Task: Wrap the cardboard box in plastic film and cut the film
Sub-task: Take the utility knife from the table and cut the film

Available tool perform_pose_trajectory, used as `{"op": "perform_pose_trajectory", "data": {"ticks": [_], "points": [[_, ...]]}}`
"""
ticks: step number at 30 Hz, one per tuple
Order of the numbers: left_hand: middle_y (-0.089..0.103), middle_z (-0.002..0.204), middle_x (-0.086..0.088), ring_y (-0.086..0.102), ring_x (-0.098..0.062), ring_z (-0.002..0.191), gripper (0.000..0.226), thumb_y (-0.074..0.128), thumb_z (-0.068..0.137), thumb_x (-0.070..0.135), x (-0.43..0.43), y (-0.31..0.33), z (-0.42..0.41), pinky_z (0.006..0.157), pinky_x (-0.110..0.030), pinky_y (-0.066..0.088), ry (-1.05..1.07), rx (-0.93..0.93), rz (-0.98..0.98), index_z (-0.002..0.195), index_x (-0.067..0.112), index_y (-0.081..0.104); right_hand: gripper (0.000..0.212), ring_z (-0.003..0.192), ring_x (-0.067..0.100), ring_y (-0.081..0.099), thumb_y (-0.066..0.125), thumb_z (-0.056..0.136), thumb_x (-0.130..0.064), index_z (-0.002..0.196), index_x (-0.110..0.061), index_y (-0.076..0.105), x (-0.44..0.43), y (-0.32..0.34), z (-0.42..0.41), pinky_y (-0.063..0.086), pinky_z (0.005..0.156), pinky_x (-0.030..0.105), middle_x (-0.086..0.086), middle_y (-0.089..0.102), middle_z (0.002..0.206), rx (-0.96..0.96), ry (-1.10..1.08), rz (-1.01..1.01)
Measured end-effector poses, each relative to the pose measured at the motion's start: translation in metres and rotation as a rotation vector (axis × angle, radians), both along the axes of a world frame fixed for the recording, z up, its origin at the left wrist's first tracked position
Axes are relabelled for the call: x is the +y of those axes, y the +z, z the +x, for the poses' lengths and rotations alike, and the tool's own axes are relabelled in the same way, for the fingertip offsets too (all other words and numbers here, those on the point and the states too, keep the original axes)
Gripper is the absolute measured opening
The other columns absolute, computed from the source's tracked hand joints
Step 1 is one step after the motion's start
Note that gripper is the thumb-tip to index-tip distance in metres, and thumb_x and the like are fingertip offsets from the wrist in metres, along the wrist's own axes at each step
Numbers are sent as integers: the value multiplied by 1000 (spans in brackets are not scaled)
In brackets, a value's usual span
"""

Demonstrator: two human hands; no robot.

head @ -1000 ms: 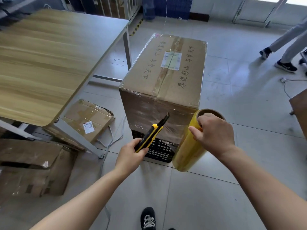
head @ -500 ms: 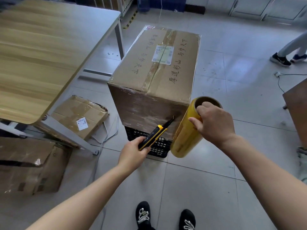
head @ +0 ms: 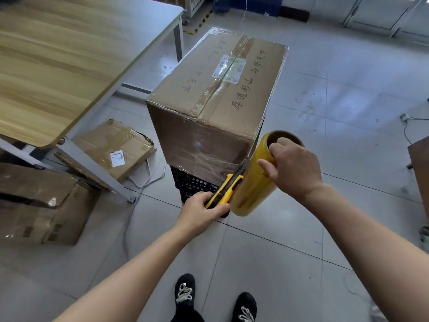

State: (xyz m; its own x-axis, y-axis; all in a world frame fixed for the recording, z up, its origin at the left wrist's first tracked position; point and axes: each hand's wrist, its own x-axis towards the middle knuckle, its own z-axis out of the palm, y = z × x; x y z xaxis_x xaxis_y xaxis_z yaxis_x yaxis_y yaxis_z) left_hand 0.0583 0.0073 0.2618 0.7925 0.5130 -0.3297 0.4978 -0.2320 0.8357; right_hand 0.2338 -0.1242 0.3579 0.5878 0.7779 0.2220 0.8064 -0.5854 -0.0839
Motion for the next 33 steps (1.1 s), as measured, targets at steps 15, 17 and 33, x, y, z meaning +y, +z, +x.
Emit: {"op": "perform_pose_trajectory", "data": {"ticks": [15,17,33], "points": [[51,54,18,44,-2,49,17,47,90,52,-11,-10,21,52,-27,37,-36,-230,-181,80,43,57,42,51,17,36,73,80,-31,65,-17,36,-8,-5,10,21,48,21,-2,37,66,-32,64,38],[52,54,16,45,-5,47,19,49,90,53,-12,-10,24,50,-31,39,-27,-223,-163,76,42,57,42,52,17,36,72,81,-31,65,-17,36,-8,-5,12,25,49,24,-2,37,66,-33,62,44],[51,59,7,47,-8,55,34,40,91,53,-37,-19,36,56,-34,39,113,-189,50,82,25,58,38,54,17,38,70,83,-33,67,-17,39,-8,-10,19,32,49,28,-1,38,67,-18,75,65]]}}
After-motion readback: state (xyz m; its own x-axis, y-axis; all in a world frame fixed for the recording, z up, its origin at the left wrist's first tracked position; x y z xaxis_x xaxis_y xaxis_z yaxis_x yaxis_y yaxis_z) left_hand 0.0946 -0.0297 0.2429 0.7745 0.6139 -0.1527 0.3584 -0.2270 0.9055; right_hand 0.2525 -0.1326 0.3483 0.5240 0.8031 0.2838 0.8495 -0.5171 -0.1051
